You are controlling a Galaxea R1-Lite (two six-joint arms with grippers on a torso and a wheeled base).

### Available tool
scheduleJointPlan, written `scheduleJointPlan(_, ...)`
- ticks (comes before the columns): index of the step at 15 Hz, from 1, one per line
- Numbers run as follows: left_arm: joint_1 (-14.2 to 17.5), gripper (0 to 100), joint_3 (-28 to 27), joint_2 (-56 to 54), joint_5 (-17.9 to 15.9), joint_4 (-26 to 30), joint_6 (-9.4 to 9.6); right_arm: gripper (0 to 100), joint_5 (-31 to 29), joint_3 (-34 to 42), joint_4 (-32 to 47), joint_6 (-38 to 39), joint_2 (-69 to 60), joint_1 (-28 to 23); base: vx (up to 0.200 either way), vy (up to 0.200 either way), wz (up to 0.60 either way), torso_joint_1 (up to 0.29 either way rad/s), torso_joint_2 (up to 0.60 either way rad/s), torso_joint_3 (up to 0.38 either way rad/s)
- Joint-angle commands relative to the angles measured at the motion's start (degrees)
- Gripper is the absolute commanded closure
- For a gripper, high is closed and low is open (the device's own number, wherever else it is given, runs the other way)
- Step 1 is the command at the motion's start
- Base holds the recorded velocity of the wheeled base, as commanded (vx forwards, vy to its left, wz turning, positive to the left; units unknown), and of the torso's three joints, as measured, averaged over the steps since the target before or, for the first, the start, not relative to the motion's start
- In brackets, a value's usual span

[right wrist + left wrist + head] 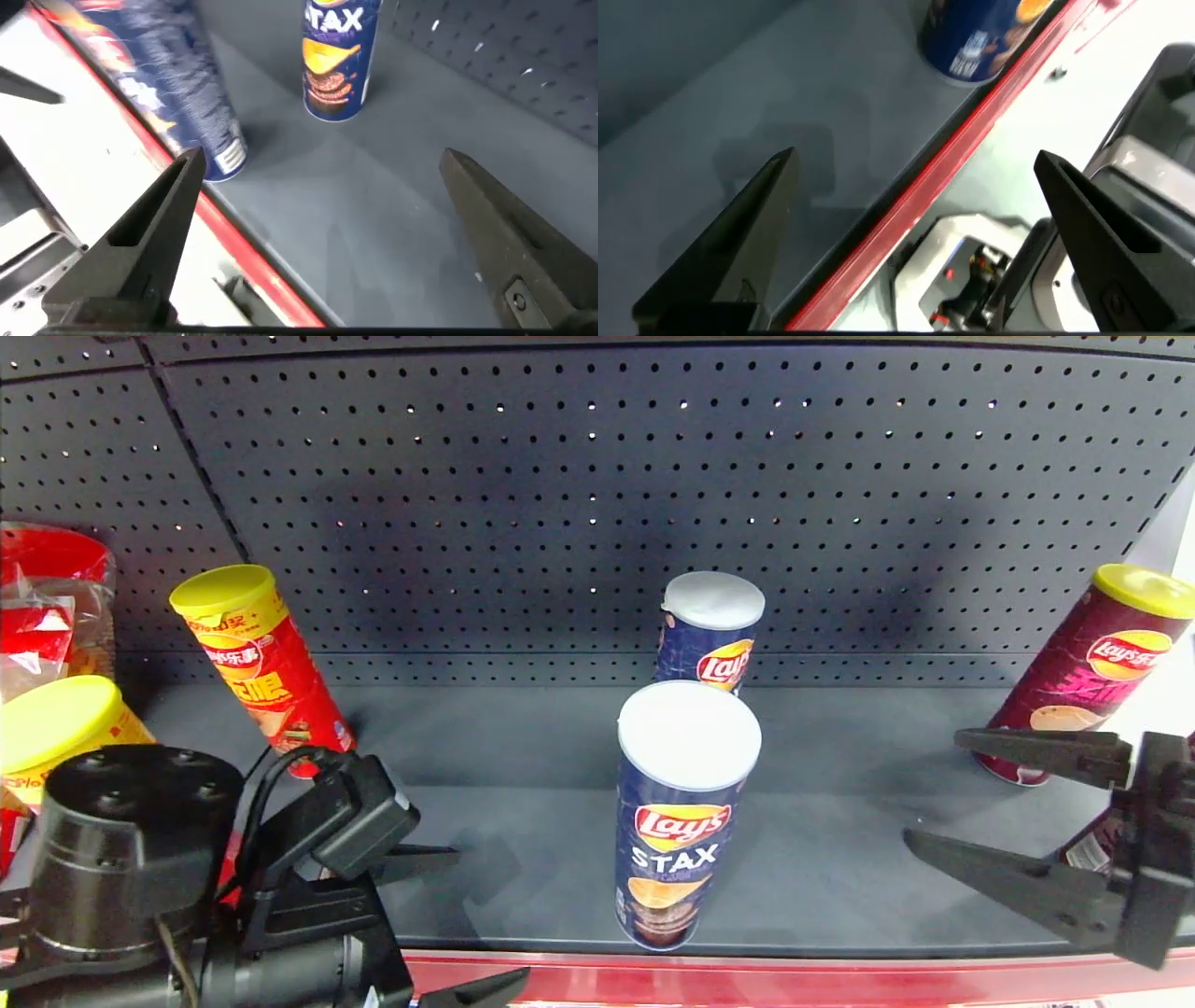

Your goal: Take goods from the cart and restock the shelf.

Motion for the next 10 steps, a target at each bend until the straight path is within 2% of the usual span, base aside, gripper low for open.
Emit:
scheduleJointPlan(1, 0.0, 0, -0.4, 4.5, 0.0, 0.0, 1.13, 0, 0.0, 2.1, 0.3, 0.0, -10.8, -0.1, 0.000, 0.000, 0.00, 0.000, 0.00, 0.000)
scheduleJointPlan(5, -0.2, 0, -3.3, 8.8, 0.1, 0.0, 1.92, 0, 0.2, 3.7, 0.4, 0.2, -15.1, -3.4, 0.000, 0.000, 0.00, 0.000, 0.00, 0.000)
scheduleJointPlan(10, -0.7, 0, -9.8, 14.6, 0.2, 0.0, 1.92, 0, 0.0, 4.7, 0.4, 0.2, -17.8, -3.7, 0.000, 0.000, 0.00, 0.000, 0.00, 0.000)
